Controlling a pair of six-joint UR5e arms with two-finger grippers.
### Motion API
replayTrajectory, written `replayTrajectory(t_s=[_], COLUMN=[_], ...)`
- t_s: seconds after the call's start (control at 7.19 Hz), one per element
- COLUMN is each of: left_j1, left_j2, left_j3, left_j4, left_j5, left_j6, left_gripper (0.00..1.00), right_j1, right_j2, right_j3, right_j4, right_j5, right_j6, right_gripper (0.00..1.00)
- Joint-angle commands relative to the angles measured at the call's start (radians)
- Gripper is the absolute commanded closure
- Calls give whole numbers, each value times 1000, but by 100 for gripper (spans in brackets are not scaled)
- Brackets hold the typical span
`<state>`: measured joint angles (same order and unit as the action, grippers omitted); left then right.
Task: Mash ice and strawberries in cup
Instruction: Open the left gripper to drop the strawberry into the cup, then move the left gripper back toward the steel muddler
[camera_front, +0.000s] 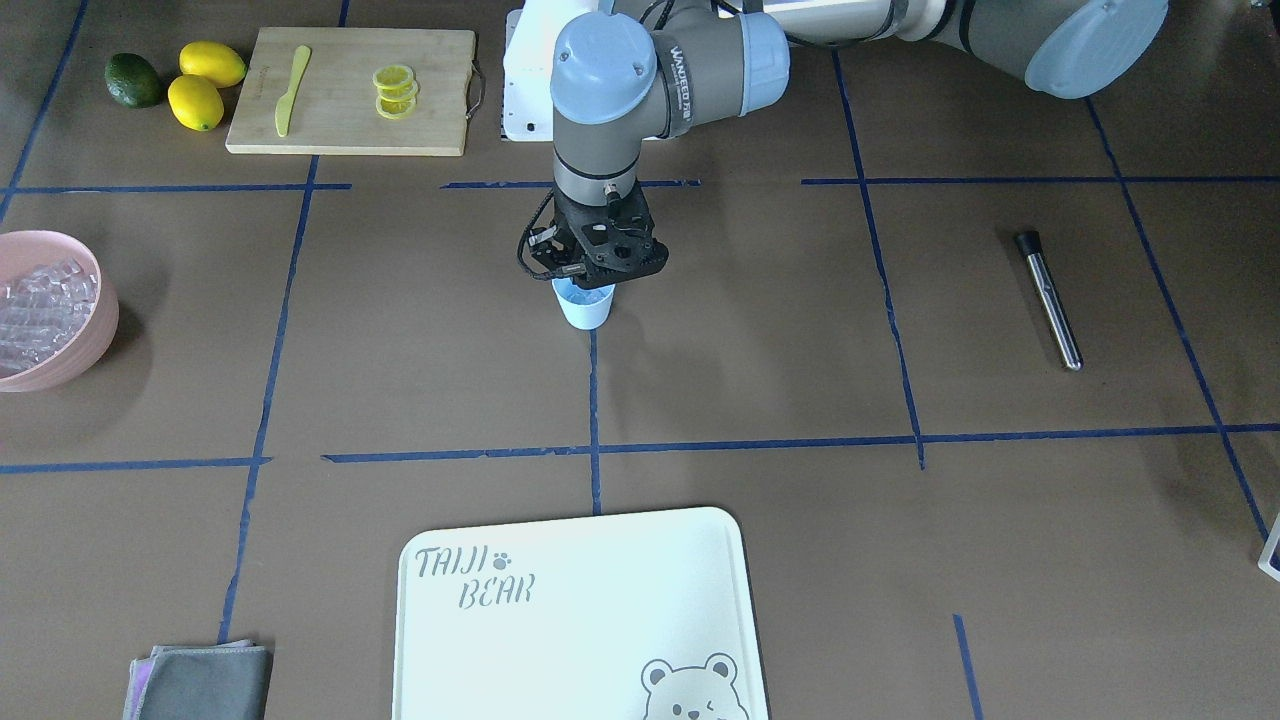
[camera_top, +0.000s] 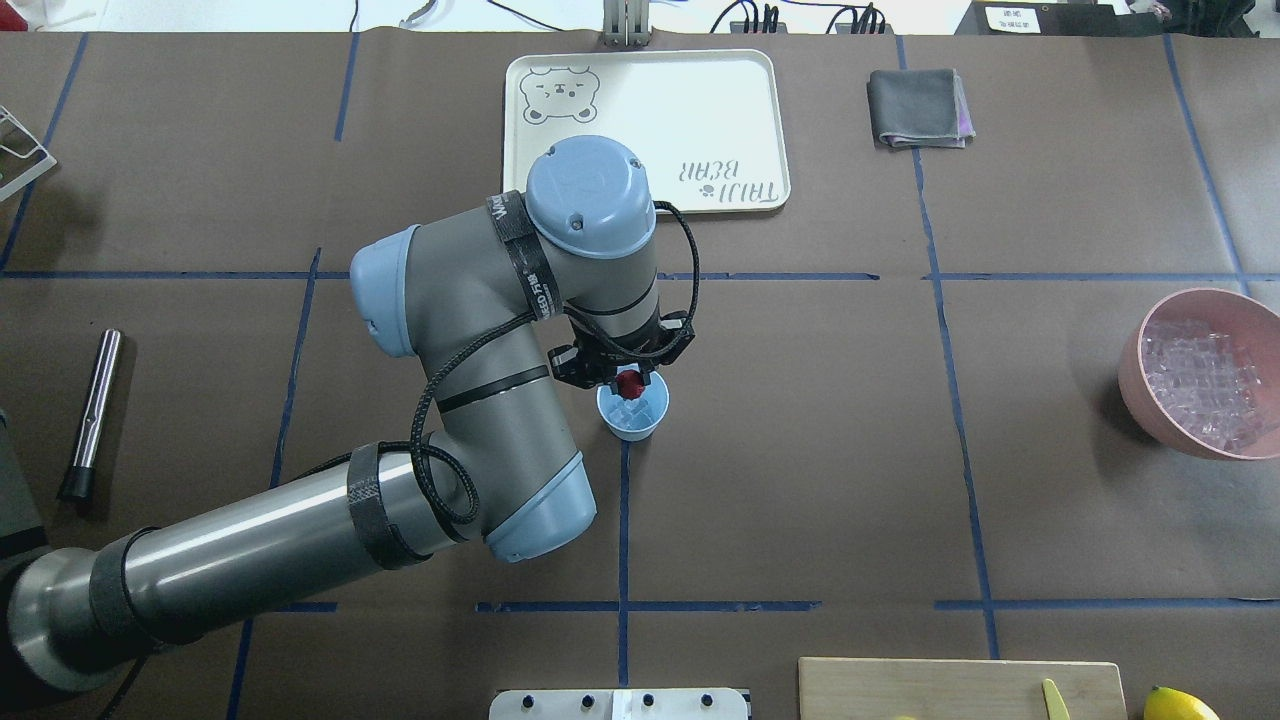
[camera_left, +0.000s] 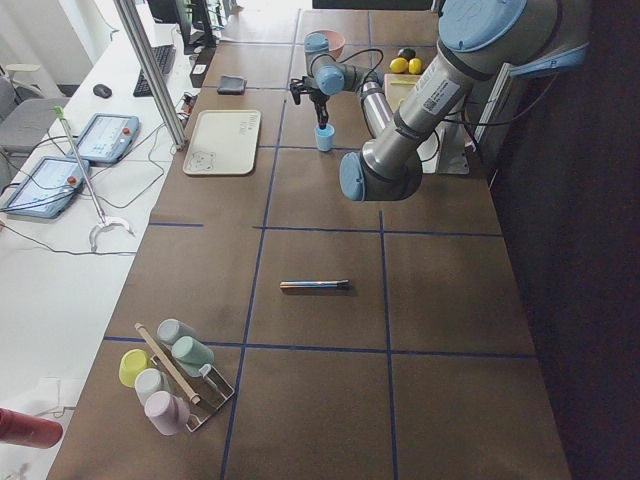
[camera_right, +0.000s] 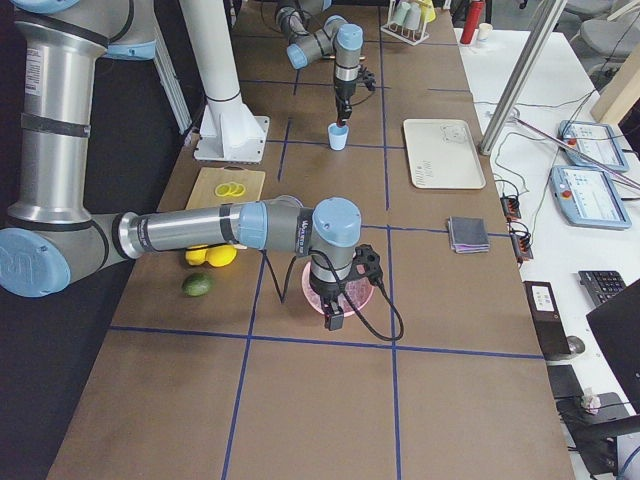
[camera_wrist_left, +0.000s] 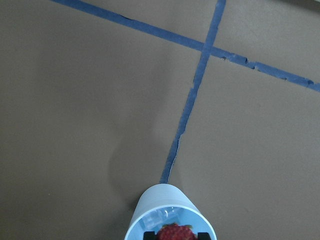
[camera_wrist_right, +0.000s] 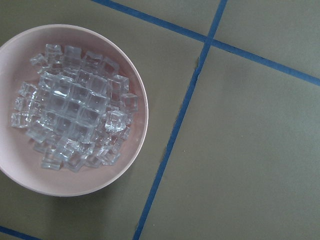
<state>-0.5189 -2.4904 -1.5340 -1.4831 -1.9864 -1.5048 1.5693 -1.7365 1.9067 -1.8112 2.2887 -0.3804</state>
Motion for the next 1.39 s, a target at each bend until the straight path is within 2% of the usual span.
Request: replayTrajectory(t_s=[0.0, 0.28, 0.42, 0.56, 0.7, 0.97, 1.25], left_j1=[8, 2, -7, -41, -97, -246, -466], left_j2=[4, 33, 124, 266, 365, 532, 710], left_j3=[-5, -53, -152, -287, -373, -445, -445], left_j4=[-22, -22, -11, 10, 62, 87, 60], left_j5=[-2, -8, -9, -11, -12, -32, -196], left_j6=[5, 8, 26, 152, 279, 569, 908], left_gripper=[0, 0, 0, 0, 0, 0, 0], right_j1=[0, 0, 0, 0, 0, 0, 0], right_j2=[0, 2, 2, 2, 2, 2, 2], right_j3=[0, 0, 0, -1, -3, -11, -11], right_j4=[0, 0, 0, 0, 1, 1, 1], right_j5=[0, 2, 2, 2, 2, 3, 3], right_j6=[0, 2, 2, 2, 0, 0, 0], right_gripper=[1, 1, 1, 1, 1, 1, 1])
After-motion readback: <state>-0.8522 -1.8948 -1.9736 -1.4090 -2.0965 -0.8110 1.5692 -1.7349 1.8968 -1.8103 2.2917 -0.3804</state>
